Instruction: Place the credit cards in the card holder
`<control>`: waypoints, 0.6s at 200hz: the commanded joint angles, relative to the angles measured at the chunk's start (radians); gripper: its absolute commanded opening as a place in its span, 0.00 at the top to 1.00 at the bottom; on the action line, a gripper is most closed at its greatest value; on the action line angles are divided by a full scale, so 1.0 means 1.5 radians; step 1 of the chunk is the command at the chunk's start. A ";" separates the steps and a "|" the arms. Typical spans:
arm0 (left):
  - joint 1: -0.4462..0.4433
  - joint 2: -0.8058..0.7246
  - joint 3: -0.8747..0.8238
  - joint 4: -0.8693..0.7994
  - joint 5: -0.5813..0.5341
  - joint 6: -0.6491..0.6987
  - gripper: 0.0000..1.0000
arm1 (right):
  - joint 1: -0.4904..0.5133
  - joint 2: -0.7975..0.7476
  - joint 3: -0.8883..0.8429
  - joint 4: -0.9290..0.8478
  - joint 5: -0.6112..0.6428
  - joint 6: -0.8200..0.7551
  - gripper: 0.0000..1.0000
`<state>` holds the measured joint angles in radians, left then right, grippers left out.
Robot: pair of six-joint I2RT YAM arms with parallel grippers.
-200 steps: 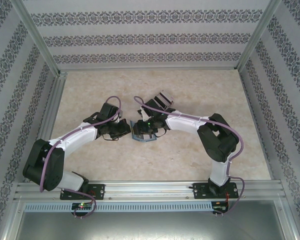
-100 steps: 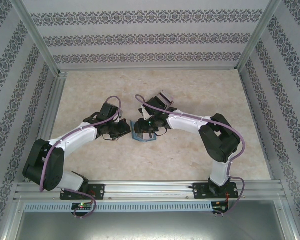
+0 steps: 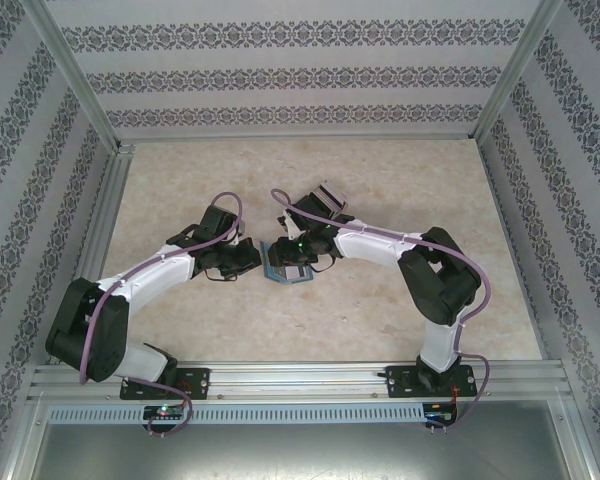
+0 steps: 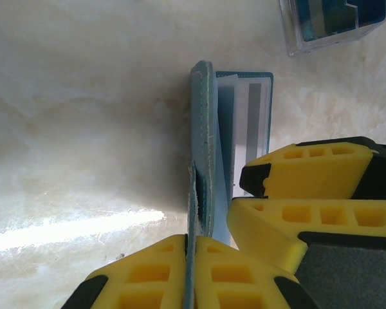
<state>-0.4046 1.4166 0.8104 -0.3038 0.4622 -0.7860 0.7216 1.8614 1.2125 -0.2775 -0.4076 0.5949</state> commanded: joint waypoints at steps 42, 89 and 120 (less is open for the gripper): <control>-0.003 -0.010 0.009 -0.020 -0.013 0.015 1.00 | -0.007 -0.020 -0.012 -0.012 0.011 -0.013 0.58; -0.003 -0.010 0.014 -0.025 -0.014 0.017 1.00 | -0.011 -0.025 -0.017 -0.010 0.007 -0.012 0.56; -0.003 -0.011 0.012 -0.022 -0.014 0.016 1.00 | -0.015 -0.033 -0.026 -0.008 0.005 -0.011 0.55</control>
<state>-0.4046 1.4166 0.8104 -0.3080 0.4583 -0.7856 0.7101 1.8580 1.1988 -0.2802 -0.4084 0.5953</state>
